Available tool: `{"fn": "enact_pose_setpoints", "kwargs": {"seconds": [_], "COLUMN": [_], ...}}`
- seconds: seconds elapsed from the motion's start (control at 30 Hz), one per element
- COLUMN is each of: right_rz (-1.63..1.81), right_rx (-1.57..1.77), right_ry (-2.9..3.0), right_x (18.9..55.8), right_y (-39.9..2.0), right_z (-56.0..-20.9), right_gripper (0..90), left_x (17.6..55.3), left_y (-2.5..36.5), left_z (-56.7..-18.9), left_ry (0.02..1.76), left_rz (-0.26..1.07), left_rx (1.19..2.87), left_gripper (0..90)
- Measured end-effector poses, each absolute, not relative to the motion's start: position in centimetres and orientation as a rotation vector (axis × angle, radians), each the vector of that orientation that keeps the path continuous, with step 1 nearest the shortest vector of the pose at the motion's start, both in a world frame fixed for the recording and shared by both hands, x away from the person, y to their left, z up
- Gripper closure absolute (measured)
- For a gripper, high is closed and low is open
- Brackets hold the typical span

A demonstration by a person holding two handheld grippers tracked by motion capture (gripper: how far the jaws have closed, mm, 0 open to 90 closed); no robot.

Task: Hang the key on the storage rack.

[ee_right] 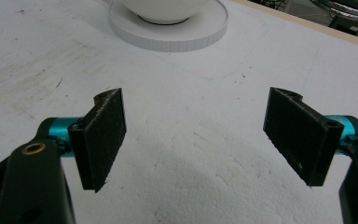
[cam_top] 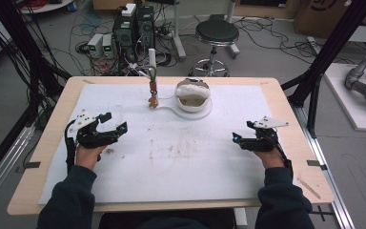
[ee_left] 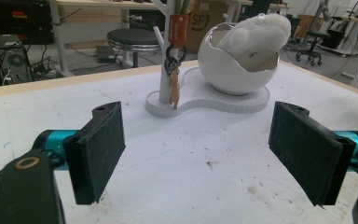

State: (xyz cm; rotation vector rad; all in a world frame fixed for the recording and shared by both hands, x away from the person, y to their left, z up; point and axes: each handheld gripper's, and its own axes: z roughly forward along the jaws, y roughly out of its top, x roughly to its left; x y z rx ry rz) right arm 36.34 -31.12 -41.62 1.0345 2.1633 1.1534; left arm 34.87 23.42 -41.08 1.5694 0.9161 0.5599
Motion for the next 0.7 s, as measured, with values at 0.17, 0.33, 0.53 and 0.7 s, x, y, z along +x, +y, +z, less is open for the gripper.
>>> {"fn": "enact_pose_setpoints", "kwargs": {"seconds": [0.17,0.33,0.53,0.7], "right_rz": [1.153,1.153,1.154,1.157], "right_rx": [1.033,1.032,1.035,1.039], "right_ry": [2.162,2.16,2.159,2.158], "right_x": [36.25,36.21,36.16,36.24], "right_y": [-31.07,-31.03,-31.05,-31.13], "right_z": [-41.58,-41.56,-41.52,-41.57], "right_gripper": [21.3,21.3,21.3,21.3], "left_x": [34.89,34.83,34.83,34.93], "left_y": [23.37,23.29,23.1,23.02], "left_z": [-41.27,-41.26,-41.36,-41.47], "left_ry": [0.918,0.914,0.913,0.917], "left_rz": [0.548,0.548,0.545,0.542], "left_rx": [1.584,1.597,1.61,1.615], "left_gripper": [18.5,18.6,18.9,18.9]}}
